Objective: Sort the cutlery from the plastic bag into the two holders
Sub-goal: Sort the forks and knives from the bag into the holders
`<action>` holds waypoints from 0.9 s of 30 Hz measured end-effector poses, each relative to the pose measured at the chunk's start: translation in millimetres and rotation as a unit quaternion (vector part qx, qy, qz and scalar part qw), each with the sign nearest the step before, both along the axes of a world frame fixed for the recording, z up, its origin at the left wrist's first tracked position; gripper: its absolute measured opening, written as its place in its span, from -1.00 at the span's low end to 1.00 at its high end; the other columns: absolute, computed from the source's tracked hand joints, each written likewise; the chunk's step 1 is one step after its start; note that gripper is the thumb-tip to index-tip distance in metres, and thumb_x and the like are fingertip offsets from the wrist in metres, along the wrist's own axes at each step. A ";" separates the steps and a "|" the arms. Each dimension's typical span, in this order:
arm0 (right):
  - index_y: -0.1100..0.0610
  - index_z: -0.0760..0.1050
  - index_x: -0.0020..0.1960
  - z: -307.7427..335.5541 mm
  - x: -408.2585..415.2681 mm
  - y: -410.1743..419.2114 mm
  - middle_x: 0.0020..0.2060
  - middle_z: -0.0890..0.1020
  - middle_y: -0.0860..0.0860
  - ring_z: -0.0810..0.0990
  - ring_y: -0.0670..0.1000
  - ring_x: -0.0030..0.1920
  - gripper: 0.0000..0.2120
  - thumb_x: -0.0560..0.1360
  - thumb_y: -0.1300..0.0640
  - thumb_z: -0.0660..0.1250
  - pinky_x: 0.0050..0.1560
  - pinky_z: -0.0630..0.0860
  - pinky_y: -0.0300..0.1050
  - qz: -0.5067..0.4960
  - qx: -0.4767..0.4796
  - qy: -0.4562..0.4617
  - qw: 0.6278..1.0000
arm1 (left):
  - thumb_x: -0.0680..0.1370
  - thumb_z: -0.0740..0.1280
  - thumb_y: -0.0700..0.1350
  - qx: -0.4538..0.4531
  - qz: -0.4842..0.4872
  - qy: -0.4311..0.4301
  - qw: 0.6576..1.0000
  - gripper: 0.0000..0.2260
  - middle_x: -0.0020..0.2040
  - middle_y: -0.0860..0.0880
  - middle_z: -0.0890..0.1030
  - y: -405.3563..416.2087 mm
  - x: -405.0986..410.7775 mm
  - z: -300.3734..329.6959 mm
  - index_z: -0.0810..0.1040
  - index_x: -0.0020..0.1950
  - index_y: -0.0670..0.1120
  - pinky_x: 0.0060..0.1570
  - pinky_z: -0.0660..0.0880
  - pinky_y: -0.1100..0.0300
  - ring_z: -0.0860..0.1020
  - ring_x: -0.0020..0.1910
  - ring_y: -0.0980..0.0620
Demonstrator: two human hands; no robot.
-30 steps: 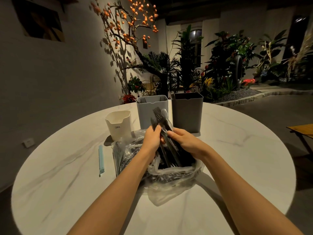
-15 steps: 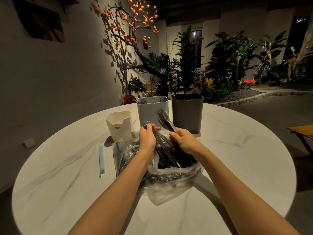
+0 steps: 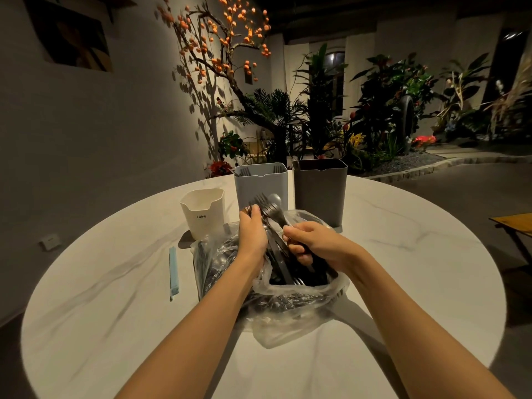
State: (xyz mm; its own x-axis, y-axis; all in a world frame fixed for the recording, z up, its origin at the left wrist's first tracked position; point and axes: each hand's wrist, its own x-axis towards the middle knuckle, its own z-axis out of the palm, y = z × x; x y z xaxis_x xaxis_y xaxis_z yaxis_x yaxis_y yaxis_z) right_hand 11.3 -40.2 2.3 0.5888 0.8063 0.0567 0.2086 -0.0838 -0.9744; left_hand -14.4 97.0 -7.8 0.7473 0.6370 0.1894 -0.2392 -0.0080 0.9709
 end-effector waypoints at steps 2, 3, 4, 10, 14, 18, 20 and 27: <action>0.16 0.33 -0.20 0.7 -0.5 0.2 -0.49 0.33 -0.04 0.25 -0.12 -0.51 -0.68 0.68 0.06 0.06 -0.49 0.24 -0.35 -0.002 -0.009 -0.007 1.000 | 0.68 0.03 0.03 -0.023 -0.020 -0.013 0.999 -0.71 0.10 -0.18 0.58 0.0 0.9 -0.7 0.40 0.18 -0.14 0.21 0.48 -0.14 0.56 0.12 -0.14; 0.15 0.33 -0.21 0.2 -1.1 1.1 -0.48 0.32 -0.04 0.23 -0.12 -0.52 -0.68 0.68 0.05 0.05 -0.49 0.21 -0.35 -0.008 -0.016 -0.013 1.000 | 0.66 0.03 0.12 -0.040 -0.031 -0.023 0.998 -0.61 0.12 -0.20 0.60 -1.1 -0.7 0.3 0.41 0.22 -0.15 0.22 0.47 -0.16 0.57 0.14 -0.16; 0.13 0.33 -0.22 -0.3 -2.0 2.5 -0.48 0.30 -0.04 0.22 -0.12 -0.51 -0.67 0.68 0.05 0.05 -0.49 0.19 -0.34 -0.015 -0.020 -0.014 1.000 | 0.61 0.05 0.25 -0.053 -0.037 -0.029 0.997 -0.48 0.13 -0.20 0.61 -1.0 -1.3 0.4 0.41 0.26 -0.16 0.23 0.47 -0.16 0.58 0.15 -0.16; 0.12 0.35 -0.23 -2.2 -5.0 7.2 -0.48 0.29 -0.06 0.22 -0.13 -0.52 -0.66 0.67 0.02 0.06 -0.48 0.19 -0.33 -0.026 -0.021 -0.002 0.999 | 0.51 0.40 0.05 -0.033 -0.042 -0.036 0.998 -0.59 -0.05 -0.13 0.60 -1.0 -6.0 3.2 0.49 0.17 -0.24 0.02 0.55 0.08 0.59 -0.04 -0.07; 0.12 0.38 -0.22 -1.8 -3.5 7.0 -0.49 0.29 -0.06 0.24 -0.14 -0.52 -0.65 0.66 -0.03 0.07 -0.48 0.22 -0.33 -0.026 -0.032 -0.010 0.999 | 0.56 0.35 -0.06 -0.016 -0.013 -0.017 1.000 -0.66 0.01 -0.17 0.58 -1.3 -5.2 2.5 0.45 0.21 -0.26 0.12 0.53 0.00 0.58 0.02 -0.11; 0.12 0.38 -0.22 0.3 -2.9 4.4 -0.47 0.28 -0.04 0.25 -0.15 -0.53 -0.65 0.65 -0.04 0.08 -0.50 0.23 -0.35 -0.027 -0.037 -0.022 0.999 | 0.60 0.28 -0.04 0.018 0.001 -0.013 1.000 -0.68 0.10 -0.18 0.57 -2.3 -4.1 2.6 0.42 0.23 -0.24 0.10 0.48 0.10 0.55 0.10 -0.08; 0.13 0.40 -0.18 1.4 -1.6 3.0 -0.45 0.29 -0.03 0.26 -0.15 -0.51 -0.66 0.65 -0.04 0.09 -0.49 0.24 -0.36 -0.030 -0.048 -0.035 0.998 | 0.62 0.25 -0.04 0.022 0.004 -0.017 1.000 -0.69 0.10 -0.16 0.56 -0.5 -3.3 2.5 0.41 0.24 -0.23 0.08 0.45 0.15 0.54 0.09 -0.05; 0.12 0.43 -0.09 2.5 -3.2 -2.8 -0.44 0.40 -0.04 0.33 -0.17 -0.52 -0.81 0.60 0.01 0.23 -0.47 0.29 -0.36 -0.011 -0.051 -0.093 0.994 | 0.63 0.23 -0.03 0.022 -0.008 -0.009 1.000 -0.72 0.05 -0.13 0.56 -0.4 -1.0 0.4 0.41 0.23 -0.20 -0.17 0.44 0.31 0.53 -0.08 0.09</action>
State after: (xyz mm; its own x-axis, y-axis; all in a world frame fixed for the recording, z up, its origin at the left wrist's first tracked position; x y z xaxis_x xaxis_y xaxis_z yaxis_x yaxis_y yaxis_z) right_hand 8.1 -43.0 4.8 0.5931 0.8006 0.0853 0.3812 -0.1859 -0.9056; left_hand -15.4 96.6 -7.4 0.7534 0.6160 0.2302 -0.2574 -0.0460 0.9652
